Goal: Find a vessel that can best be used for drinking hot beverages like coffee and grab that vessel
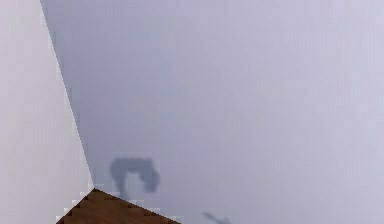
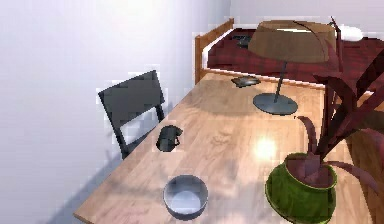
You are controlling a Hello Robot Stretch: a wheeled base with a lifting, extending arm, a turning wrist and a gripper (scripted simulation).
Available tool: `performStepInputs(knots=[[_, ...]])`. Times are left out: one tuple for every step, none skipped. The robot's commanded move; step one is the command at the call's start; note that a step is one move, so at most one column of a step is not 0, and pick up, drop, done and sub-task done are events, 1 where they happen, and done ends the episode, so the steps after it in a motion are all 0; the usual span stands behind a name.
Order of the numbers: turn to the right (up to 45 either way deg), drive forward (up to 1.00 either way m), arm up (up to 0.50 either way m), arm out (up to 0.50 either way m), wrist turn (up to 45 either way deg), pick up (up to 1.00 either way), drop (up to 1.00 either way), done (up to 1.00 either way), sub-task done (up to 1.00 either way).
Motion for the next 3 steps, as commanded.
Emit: performStepInputs(knots=[[0.0, 0.00, 0.38, 0.00, 0.0, 0.00, 0.00, 0.00, 0.00], [0.0, 0.00, 0.00, 0.44, 0.0, 0.00, 0.00, 0.00, 0.00], [0.0, 0.00, 0.00, 0.00, 45.0, 0.00, 0.00, 0.00, 0.00]])
